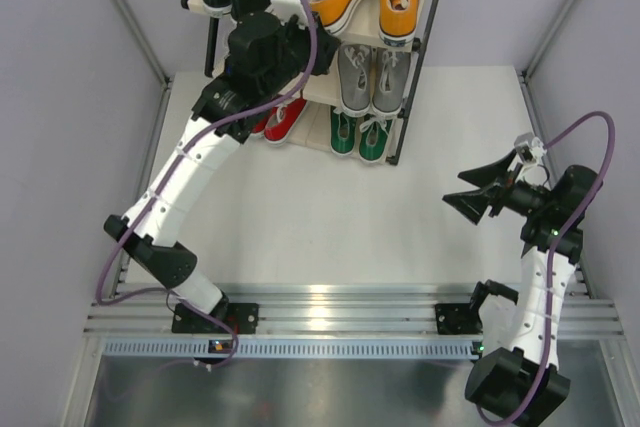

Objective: Place and organize the shoes onto the shoe shelf
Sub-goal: Adjust the shoe at the shoe shelf.

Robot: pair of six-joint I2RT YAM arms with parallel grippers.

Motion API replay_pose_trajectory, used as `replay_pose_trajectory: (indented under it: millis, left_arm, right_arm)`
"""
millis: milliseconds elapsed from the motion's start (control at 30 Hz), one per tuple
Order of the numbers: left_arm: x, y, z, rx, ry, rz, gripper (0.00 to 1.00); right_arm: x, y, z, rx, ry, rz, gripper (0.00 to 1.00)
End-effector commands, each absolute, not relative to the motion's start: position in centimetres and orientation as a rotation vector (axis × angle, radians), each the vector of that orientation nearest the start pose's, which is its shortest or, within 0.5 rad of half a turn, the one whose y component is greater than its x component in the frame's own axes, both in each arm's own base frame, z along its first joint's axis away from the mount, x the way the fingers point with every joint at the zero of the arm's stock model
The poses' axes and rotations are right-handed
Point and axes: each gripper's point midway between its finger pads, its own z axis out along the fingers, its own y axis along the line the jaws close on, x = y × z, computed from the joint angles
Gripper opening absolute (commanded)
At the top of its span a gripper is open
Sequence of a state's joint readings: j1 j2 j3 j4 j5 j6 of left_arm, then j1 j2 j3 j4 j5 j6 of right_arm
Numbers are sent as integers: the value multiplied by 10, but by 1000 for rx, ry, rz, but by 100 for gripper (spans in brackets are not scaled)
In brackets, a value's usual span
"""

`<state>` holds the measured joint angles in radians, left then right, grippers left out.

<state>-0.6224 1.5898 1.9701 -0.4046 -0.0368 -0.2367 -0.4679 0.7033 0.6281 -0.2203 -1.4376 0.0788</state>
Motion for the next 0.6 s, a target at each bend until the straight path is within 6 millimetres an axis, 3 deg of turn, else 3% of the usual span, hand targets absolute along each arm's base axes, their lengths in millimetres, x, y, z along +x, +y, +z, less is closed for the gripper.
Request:
replay_pose_trajectory:
  millis: [0,333,433,500,533,567]
  left_arm:
    - [391,-288,497,314,1542,-651,20]
    - [388,-317,507,407,1501,-750,20]
    - [378,-323,511,454,1482,-778,20]
    - [363,-317,523,482,1448,-789,25]
    - [364,-318,519,488,1457,-786,27]
    - [355,-310,531,479,1432,-784,29]
  right_arm:
    - [213,85,264,-565,1591,957,99]
    - [214,85,264,-565,1591,957,99]
    - [214,85,264,-564,1592,956,99]
    - [214,85,264,-563,1592,959,99]
    - [214,85,264,-565,1591,960,99]
    - [214,85,264,-563,1593,960,99]
